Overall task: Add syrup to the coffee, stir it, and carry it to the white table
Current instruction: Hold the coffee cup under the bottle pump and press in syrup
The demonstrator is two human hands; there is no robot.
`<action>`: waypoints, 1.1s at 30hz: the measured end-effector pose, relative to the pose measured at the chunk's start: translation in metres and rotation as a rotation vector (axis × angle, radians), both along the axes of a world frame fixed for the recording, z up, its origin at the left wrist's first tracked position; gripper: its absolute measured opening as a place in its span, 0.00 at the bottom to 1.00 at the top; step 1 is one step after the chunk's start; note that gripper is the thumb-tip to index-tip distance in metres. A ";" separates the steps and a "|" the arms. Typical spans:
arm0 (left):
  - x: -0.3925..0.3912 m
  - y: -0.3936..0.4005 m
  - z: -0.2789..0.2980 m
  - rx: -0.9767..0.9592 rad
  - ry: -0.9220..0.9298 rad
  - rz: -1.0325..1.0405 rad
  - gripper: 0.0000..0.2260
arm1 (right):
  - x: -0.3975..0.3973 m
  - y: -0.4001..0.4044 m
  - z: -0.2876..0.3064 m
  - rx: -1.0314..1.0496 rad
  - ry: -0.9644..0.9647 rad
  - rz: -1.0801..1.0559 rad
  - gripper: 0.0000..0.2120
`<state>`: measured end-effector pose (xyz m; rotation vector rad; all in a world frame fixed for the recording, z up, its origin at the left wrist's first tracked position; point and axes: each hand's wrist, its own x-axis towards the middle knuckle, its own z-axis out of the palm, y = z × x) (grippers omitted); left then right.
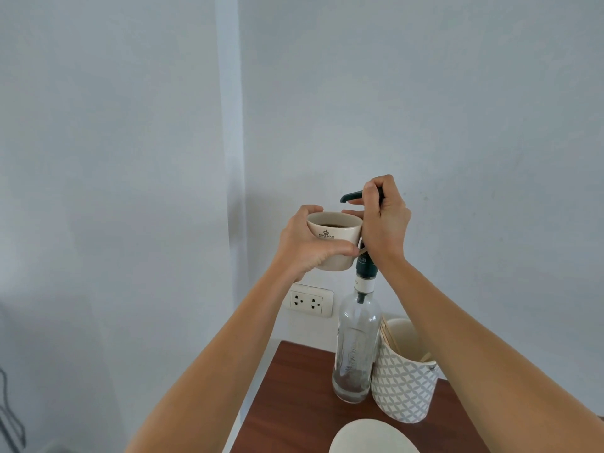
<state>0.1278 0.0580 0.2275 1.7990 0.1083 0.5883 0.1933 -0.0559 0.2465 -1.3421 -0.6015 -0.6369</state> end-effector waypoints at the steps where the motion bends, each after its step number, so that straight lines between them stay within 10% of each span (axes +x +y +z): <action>1: -0.001 0.000 -0.001 -0.003 -0.005 0.003 0.43 | -0.001 0.001 -0.001 0.008 -0.005 -0.004 0.09; 33: 0.002 -0.004 -0.012 -0.036 0.033 -0.003 0.47 | -0.001 0.000 -0.011 -0.039 -0.018 -0.033 0.10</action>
